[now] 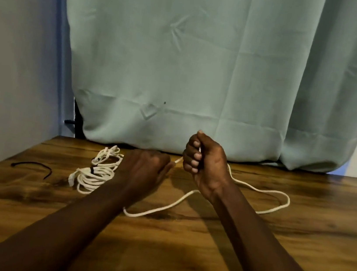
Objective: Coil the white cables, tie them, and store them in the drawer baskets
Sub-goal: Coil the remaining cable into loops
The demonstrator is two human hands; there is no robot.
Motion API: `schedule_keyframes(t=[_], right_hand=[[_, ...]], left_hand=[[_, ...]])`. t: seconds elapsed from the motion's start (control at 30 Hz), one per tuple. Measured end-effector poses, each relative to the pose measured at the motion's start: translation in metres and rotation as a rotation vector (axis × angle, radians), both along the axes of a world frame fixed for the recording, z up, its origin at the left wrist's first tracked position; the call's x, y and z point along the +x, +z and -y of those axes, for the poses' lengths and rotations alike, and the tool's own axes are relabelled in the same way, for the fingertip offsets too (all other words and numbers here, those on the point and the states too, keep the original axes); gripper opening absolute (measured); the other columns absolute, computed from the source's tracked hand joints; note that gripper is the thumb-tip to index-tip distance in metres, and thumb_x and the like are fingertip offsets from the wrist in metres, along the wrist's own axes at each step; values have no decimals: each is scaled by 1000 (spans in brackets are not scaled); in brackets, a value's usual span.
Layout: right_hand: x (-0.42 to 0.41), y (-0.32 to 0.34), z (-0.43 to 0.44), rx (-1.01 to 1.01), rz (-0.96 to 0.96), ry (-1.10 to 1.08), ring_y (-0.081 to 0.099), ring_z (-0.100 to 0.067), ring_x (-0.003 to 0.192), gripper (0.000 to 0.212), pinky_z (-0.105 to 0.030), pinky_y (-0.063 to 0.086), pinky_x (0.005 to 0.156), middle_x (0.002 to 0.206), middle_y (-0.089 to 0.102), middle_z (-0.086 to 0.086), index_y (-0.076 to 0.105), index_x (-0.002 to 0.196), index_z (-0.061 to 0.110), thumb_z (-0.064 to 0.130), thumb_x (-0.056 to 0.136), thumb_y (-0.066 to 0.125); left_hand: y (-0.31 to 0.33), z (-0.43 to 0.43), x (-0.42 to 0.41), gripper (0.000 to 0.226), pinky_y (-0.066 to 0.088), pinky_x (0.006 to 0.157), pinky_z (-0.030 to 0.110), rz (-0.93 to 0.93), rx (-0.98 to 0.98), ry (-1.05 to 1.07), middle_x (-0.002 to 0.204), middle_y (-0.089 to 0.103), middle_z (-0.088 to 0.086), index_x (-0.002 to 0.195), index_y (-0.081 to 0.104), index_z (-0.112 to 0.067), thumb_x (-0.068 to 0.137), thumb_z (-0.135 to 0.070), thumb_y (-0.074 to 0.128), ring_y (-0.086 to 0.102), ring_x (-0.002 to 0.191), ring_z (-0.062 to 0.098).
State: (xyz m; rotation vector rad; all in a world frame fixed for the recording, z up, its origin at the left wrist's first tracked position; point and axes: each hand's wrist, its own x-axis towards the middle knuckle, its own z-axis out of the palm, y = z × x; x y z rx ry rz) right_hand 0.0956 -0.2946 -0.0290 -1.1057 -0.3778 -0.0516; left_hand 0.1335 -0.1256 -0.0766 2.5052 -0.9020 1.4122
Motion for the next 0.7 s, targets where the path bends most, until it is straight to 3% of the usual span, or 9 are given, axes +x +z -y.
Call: schedule_keyframes(t=[0.1, 0.17, 0.23, 0.33, 0.4, 0.5, 0.6, 0.63, 0.7], right_hand=[[9, -9, 4, -74, 57, -239, 36, -10, 45, 42, -21, 27, 41, 53, 44, 4, 51, 76, 15, 31, 111, 36], [11, -13, 9, -323, 151, -446, 42, -12, 49, 42, -23, 33, 44, 56, 51, 2, 54, 77, 15, 31, 112, 37], [9, -18, 11, -642, 283, -627, 49, -9, 52, 43, -23, 41, 51, 60, 56, 3, 57, 77, 16, 34, 111, 38], [7, -24, 12, -835, 414, -758, 57, -4, 57, 40, -17, 44, 57, 65, 62, 4, 61, 80, 18, 35, 110, 41], [10, -27, 13, -928, 513, -841, 60, -8, 57, 39, -26, 48, 59, 64, 63, 3, 61, 81, 20, 36, 110, 40], [16, -28, 22, -1053, 557, -918, 65, -19, 62, 40, -38, 51, 65, 64, 66, 2, 64, 86, 21, 43, 106, 37], [17, -27, 37, -1097, 544, -986, 69, -21, 68, 39, -40, 53, 68, 67, 70, 3, 69, 90, 23, 44, 106, 41], [18, -28, 39, -1125, 538, -984, 70, -22, 70, 39, -40, 53, 69, 69, 72, 2, 70, 89, 24, 45, 105, 41], [18, -31, 37, -1203, 502, -933, 69, -25, 72, 43, -43, 54, 69, 71, 72, -1, 64, 79, 26, 51, 102, 38]], left_hand=[[-4, 15, -6, 35, 44, 57, 33, -148, 143, -123, 84, 71, -1, 97, 67, -26, 101, -47, 39, 67, 72, 26], [-2, 25, -15, 26, 47, 60, 32, -296, 137, -193, 89, 72, -6, 113, 67, -31, 99, -42, 48, 68, 77, 20], [4, 33, -24, 19, 45, 56, 27, -669, -110, -346, 78, 71, -8, 113, 72, -28, 98, -32, 60, 67, 67, 12], [10, 32, -32, 23, 36, 42, 23, -1401, -531, -617, 67, 62, 5, 120, 70, -12, 98, -8, 63, 48, 43, 10], [15, 25, -35, 31, 40, 43, 21, -1625, -619, -706, 69, 58, 7, 129, 64, -6, 98, -3, 60, 48, 48, 10], [24, 6, -37, 33, 57, 54, 26, -1825, -599, -753, 74, 63, 8, 129, 64, 1, 97, -2, 56, 61, 57, 13], [29, -8, -38, 36, 63, 60, 36, -1946, -589, -821, 64, 50, 2, 128, 67, 2, 96, -10, 55, 50, 48, 6], [31, -8, -37, 35, 61, 53, 32, -1918, -660, -830, 60, 41, -1, 126, 68, 1, 97, -12, 54, 40, 43, 3], [36, -6, -36, 31, 39, 35, 17, -1725, -825, -819, 57, 31, -4, 119, 72, -2, 101, -14, 50, 25, 40, 2]])
